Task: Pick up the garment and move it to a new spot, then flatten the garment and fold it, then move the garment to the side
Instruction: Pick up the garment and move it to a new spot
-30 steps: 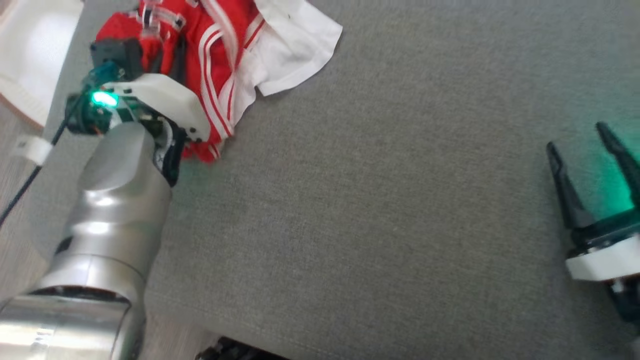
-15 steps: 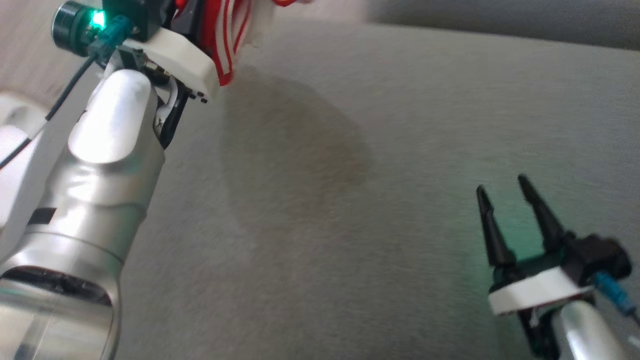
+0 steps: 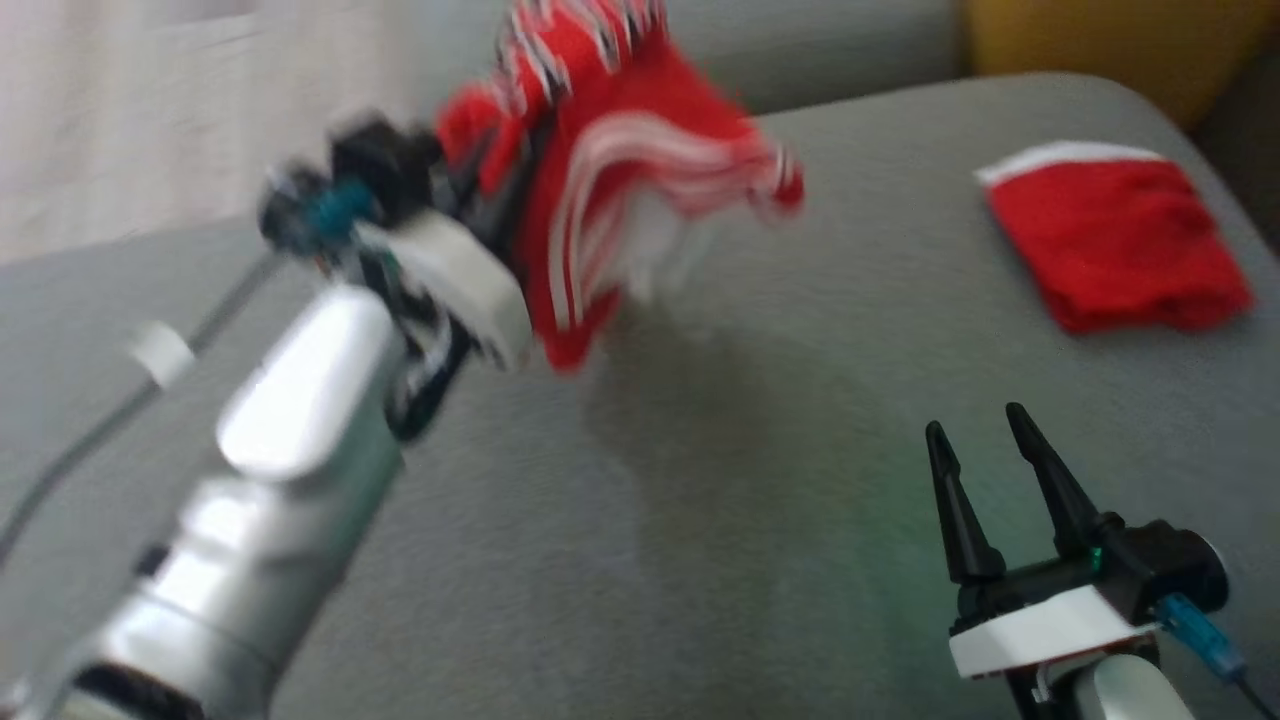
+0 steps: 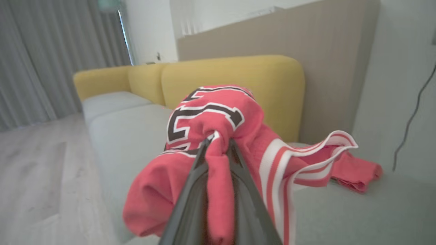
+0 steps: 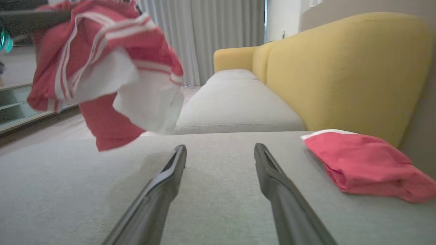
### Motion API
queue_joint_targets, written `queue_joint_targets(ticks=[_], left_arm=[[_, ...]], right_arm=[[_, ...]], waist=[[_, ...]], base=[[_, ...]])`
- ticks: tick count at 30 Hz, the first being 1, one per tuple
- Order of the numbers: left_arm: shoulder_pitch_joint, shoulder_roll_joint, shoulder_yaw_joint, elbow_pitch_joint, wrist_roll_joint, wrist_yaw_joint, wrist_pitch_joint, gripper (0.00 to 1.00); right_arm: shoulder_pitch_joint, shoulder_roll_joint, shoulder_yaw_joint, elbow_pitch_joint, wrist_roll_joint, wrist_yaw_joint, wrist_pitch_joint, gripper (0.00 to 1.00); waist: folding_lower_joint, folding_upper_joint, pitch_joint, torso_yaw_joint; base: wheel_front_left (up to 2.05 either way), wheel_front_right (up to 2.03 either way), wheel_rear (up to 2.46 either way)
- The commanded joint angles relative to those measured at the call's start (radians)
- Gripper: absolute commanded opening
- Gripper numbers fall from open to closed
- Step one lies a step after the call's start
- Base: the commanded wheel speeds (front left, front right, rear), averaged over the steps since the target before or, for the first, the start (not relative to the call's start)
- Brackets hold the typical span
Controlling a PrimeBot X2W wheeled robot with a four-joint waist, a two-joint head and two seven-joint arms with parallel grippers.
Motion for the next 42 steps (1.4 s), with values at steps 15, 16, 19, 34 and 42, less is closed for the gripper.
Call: queue_joint_targets(ticks=[15,16,19,34,42], left_arm=[[0.119,-0.076,0.002,0.243,0.053,0.063,-0.226,1.0],[0.126,-0.085,0.016,0.223,0.06,0.072,-0.227,1.0],[0.163,-0.098,0.055,0.16,0.078,0.095,-0.227,1.0],[0.648,-0.144,0.321,-0.319,0.253,0.195,-0.228,1.0],[0.902,-0.153,0.433,-0.546,0.356,0.222,-0.228,1.0]], right_arm=[[-0.104,0.037,0.038,-0.016,0.008,0.004,-0.011,1.0],[-0.102,0.036,0.035,-0.014,0.008,0.004,-0.011,1.0],[-0.095,0.032,0.03,-0.01,0.008,0.004,-0.011,1.0],[0.021,0.047,-0.031,0.013,0.002,0.004,-0.011,1.0],[0.085,0.06,-0.058,0.011,-0.021,0.004,-0.011,1.0]], waist=[[0.0002,0.0,0.16,-0.136],[0.0002,0.0,0.148,-0.119],[0.0002,0.0,0.117,-0.084],[0.0002,0.0,-0.091,0.166],[0.0002,0.0,-0.127,0.213]], base=[[0.0,0.0,0.0],[0.0,0.0,0.0],[0.0,0.0,0.0],[0.0,0.0,0.0],[0.0,0.0,0.0]])
